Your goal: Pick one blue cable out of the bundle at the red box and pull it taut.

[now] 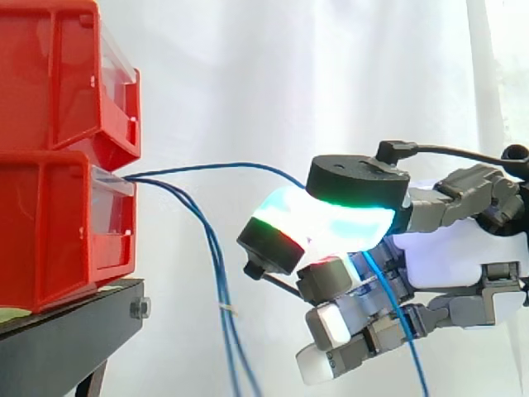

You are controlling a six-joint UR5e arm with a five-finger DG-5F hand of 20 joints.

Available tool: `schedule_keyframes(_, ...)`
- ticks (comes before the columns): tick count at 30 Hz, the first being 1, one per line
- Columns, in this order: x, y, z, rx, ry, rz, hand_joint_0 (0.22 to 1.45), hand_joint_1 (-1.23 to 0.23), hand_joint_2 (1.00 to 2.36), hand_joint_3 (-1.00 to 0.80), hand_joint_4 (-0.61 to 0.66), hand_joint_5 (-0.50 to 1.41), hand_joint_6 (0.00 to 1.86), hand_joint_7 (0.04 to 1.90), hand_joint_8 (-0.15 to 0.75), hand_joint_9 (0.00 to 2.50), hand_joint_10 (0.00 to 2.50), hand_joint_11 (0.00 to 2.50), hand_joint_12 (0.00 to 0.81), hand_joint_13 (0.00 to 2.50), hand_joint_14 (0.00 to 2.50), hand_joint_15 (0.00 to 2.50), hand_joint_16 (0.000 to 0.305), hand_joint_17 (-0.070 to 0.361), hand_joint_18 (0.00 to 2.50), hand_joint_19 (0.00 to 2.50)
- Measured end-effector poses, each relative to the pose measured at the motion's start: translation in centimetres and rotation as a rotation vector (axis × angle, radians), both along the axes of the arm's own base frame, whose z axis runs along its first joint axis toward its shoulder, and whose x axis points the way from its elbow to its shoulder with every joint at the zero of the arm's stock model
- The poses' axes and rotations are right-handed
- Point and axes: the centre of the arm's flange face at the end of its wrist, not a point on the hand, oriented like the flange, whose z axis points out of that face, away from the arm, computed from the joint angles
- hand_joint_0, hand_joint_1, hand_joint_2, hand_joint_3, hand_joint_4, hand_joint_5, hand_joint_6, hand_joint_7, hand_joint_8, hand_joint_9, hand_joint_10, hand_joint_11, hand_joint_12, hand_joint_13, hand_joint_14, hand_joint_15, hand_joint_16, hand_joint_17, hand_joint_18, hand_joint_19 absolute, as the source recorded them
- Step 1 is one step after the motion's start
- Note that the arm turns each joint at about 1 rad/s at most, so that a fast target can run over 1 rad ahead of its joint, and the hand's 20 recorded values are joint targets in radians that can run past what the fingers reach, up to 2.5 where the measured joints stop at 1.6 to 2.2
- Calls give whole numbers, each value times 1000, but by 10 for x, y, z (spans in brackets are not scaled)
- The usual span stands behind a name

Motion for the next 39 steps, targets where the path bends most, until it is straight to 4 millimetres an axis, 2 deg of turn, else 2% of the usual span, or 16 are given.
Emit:
schedule_keyframes(4,0,0,0,1,0,0,676,-859,1000,-500,70,-182,908,1005,307,999,11,1251,344,947,25,699,48,107,654,394)
schedule_keyframes(7,0,0,0,3,-1,0,553,-815,1000,-500,100,-178,898,1012,326,1000,10,1244,369,951,25,702,50,112,657,414)
schedule_keyframes(14,0,0,0,3,-1,-1,452,-710,1000,-500,130,-172,884,952,373,1026,5,1234,402,963,22,683,58,131,694,404)
schedule_keyframes(16,0,0,0,3,-1,-1,484,-610,1000,-500,119,-166,868,965,356,1023,8,1227,386,950,23,687,56,126,670,430)
schedule_keyframes(19,0,0,0,3,-1,-1,548,-570,1000,-500,103,-164,857,1002,338,1010,10,1219,371,922,24,693,52,117,632,463)
schedule_keyframes(24,0,0,0,3,-1,-1,597,-587,1008,-382,93,-164,854,1050,330,1004,14,1221,367,911,24,686,51,114,621,462)
schedule_keyframes(39,0,0,0,3,-1,-1,610,-722,1014,-46,144,-159,914,1073,379,1031,4,1236,402,937,21,656,59,132,697,409)
